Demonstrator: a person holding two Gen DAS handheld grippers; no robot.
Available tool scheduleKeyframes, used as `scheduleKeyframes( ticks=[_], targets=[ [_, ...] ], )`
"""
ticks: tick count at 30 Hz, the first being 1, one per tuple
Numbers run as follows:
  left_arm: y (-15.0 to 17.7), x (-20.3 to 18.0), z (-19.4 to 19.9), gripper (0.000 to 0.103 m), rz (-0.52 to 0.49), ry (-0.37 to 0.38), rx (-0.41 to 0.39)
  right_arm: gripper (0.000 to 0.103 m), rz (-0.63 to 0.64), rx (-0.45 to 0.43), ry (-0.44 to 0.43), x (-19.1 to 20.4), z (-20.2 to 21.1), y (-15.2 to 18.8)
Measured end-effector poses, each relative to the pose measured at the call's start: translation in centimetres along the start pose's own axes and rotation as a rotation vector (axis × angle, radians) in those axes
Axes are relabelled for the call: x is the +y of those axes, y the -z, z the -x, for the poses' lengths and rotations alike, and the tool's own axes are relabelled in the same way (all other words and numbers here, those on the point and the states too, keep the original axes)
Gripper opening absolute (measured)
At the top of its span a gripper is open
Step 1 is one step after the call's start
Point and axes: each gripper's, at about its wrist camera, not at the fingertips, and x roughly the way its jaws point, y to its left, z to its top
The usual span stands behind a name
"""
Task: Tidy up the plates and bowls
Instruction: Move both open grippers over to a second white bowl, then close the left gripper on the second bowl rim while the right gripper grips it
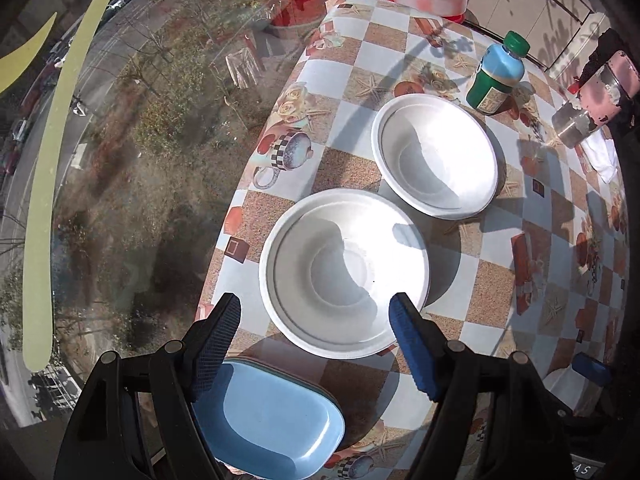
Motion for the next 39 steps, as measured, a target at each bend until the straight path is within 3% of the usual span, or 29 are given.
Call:
scheduleKeyframes(
  ticks=[8, 22, 23, 25, 27, 28, 29, 30, 32, 34, 39],
  targets=[
    [-1.6, 3.4, -3.4, 0.08, 0.101, -0.051, 0.058, 0.096, 0.032, 0.035, -0.058, 4.1, -2.5, -4.0],
    [-2.7, 3.7, -8.9, 0.08, 0.095, -0.09, 0.14, 0.096, 0.048, 0.092, -0.112, 10.0, -8.0, -8.4],
    [-2.7, 3.7, -9.1, 0.078, 0.093, -0.083, 0.153, 0.096, 0.048, 0.095, -0.12, 10.2, -8.3, -8.5],
    [-2.7, 3.4, -9.6, 0.062, 0.083, -0.063, 0.178, 0.096, 0.051, 0.108, -0.124, 10.3, -8.9, -8.7],
    [-2.3, 2.9, -9.9, 0.038, 0.073, -0.02, 0.207, 0.088, 0.055, 0.128, -0.14, 10.6, -9.4, -8.8],
    [-2.1, 2.6, -9.8, 0.032, 0.071, -0.002, 0.21, 0.07, 0.053, 0.137, -0.155, 10.6, -9.7, -8.5],
    [-1.9, 2.3, -9.7, 0.032, 0.062, -0.01, 0.204, 0.053, 0.051, 0.152, -0.164, 10.6, -9.9, -8.4],
    [-1.8, 1.9, -9.5, 0.032, 0.046, -0.016, 0.199, 0.049, 0.045, 0.165, -0.191, 10.6, -10.1, -8.3],
    [-1.5, 0.6, -9.2, 0.029, 0.009, -0.014, 0.202, 0.028, 0.035, 0.177, -0.245, 10.5, -10.2, -8.4],
    [-0.9, -0.6, -8.8, 0.028, -0.023, -0.017, 0.201, 0.02, 0.051, 0.181, -0.249, 10.5, -10.0, -8.1],
    [2.5, -4.1, -8.0, 0.028, -0.085, 0.006, 0.231, 0.02, 0.09, 0.184, -0.194, 8.5, -9.3, -7.1]
  ],
)
